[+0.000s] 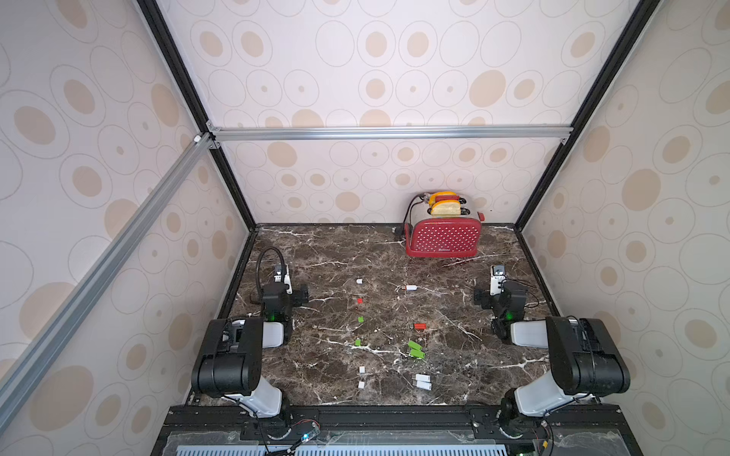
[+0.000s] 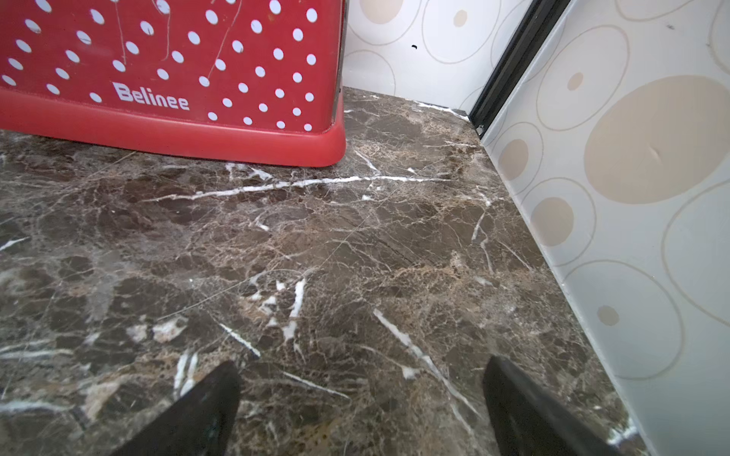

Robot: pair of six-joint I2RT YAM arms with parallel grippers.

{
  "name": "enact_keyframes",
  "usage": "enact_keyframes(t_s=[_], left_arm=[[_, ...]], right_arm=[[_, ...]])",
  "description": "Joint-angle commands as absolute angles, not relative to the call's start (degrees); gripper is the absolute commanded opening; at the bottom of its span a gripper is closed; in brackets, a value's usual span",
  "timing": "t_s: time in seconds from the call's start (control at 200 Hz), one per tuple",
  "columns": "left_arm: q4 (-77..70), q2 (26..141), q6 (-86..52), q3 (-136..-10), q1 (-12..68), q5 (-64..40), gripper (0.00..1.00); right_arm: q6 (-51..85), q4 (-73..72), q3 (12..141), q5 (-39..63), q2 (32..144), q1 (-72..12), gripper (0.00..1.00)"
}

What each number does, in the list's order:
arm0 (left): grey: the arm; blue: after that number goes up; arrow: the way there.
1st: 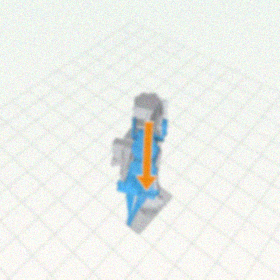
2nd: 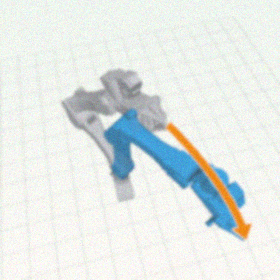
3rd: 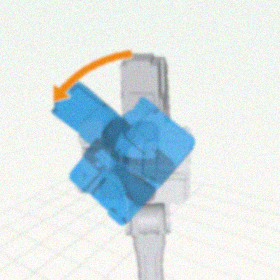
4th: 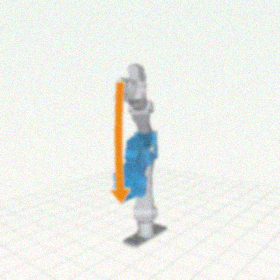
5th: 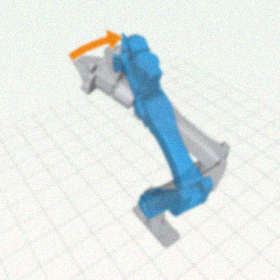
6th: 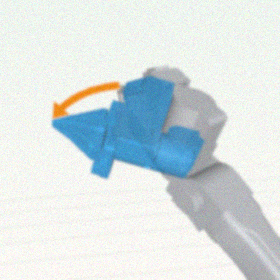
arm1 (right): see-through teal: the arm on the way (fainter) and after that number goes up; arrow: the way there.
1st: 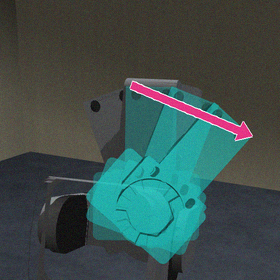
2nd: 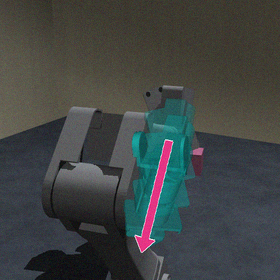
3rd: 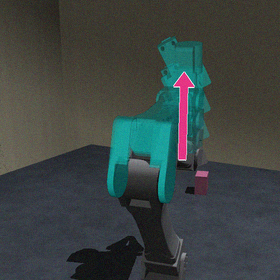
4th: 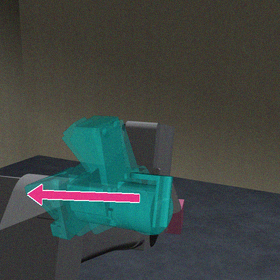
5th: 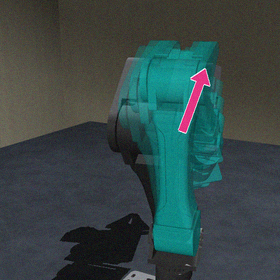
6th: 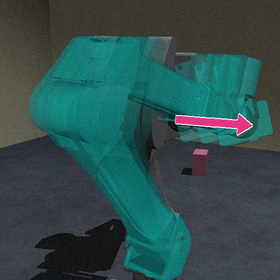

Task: Close the usb drive cover
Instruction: Pick up the cover from the center of the board.

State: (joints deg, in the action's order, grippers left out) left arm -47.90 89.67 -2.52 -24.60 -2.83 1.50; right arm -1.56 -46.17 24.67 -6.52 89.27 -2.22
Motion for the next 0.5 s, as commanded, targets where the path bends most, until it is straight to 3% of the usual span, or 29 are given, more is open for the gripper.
enact_keyframes(t_s=[0.0, 0.416, 0.496], left_arm=[[-47.6, 88.2, -1.9, -24.5, -2.7, 2.0, 0.99], [-47.9, 88.1, -2.0, -24.3, -2.7, 2.1, 0.99], [-45.6, 86.5, -1.9, -25.4, -2.7, 1.7, 0.99]], right_arm=[[-1.8, -46.0, 23.9, -7.3, 88.3, -2.0, 1.00], [-2.0, -48.2, 23.0, -8.0, 87.8, -2.1, 1.00], [-0.9, -41.7, 24.3, -10.6, 83.9, -2.2, 1.00]])
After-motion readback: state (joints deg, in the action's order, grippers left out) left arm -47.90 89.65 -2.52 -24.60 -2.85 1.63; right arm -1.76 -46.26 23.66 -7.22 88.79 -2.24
